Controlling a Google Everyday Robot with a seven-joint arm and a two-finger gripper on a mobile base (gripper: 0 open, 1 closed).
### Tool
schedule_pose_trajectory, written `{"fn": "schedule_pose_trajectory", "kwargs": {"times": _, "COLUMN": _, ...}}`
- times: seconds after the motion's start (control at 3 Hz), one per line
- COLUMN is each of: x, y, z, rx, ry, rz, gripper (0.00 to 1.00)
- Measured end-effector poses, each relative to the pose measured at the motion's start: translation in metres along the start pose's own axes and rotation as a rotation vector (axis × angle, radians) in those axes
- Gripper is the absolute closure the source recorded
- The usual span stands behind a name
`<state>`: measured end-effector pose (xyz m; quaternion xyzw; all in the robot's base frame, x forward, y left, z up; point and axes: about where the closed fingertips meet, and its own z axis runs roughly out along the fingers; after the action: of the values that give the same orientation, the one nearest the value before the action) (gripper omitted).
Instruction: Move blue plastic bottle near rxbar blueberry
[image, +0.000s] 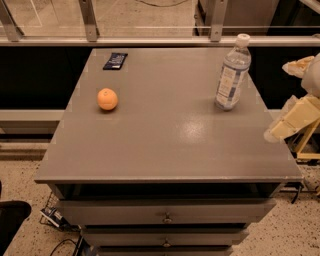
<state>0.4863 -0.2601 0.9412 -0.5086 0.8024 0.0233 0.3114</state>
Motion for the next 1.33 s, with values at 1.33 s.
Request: {"fn": "schedule_pose_trajectory", "kwargs": {"times": 1.33, "x": -0.018, "y": -0.129, "z": 0.057, "rx": 0.234, "ry": -0.699, "rz": 0.314, "gripper": 0.00}}
